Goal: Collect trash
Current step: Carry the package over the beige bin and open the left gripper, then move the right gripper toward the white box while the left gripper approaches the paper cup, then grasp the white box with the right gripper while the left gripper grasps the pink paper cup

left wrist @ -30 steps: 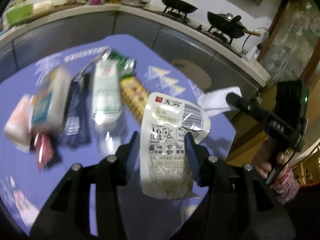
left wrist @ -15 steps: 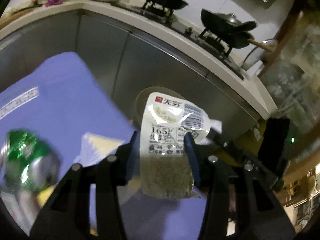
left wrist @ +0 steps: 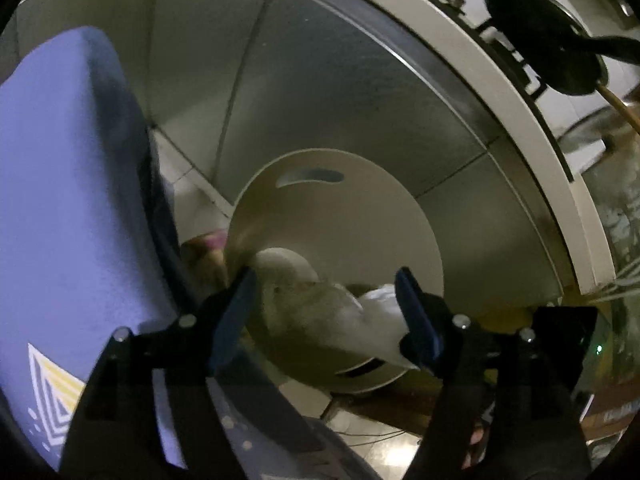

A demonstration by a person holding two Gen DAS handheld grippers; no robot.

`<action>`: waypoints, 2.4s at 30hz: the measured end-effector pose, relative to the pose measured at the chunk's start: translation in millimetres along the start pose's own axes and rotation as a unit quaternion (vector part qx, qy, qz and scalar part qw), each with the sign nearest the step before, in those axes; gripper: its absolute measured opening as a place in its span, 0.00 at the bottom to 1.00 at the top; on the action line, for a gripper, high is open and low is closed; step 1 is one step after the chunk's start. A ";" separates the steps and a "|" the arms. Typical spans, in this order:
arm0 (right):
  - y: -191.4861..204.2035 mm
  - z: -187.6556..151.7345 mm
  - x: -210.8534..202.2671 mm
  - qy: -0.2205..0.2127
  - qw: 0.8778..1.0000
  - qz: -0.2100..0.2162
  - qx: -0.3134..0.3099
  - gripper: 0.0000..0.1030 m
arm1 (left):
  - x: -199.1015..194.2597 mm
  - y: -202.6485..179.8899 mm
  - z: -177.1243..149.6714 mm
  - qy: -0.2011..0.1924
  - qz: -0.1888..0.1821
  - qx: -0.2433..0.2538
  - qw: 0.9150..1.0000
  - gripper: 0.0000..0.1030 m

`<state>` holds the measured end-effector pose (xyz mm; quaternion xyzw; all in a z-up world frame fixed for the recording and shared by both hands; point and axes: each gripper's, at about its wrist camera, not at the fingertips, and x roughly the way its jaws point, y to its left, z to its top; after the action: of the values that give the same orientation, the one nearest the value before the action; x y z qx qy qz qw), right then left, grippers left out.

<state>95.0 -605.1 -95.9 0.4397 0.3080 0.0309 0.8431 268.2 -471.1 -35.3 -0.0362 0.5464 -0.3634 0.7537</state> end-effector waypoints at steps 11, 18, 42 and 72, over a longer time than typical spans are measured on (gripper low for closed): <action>9.3 8.2 6.0 0.022 0.999 0.004 0.030 0.64 | -69.4 -7.9 -42.2 -0.044 -0.024 0.026 0.998 0.69; 28.6 6.6 -12.0 0.003 0.999 -0.002 0.035 0.83 | -138.6 0.8 -81.9 -0.077 -0.062 0.026 0.995 0.69; 192.4 -194.8 24.8 0.098 0.986 0.104 -0.089 0.48 | -430.5 266.8 -314.2 -0.285 0.117 -0.140 0.941 0.69; 365.3 -267.8 140.6 0.169 0.943 -0.012 -0.288 0.48 | -366.9 364.2 -293.0 -0.234 -0.035 -0.252 0.938 0.63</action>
<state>142.2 -142.9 -0.7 0.1632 0.4290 0.1816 0.8697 153.3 111.8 -24.5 -0.3281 0.4267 -0.2218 0.8131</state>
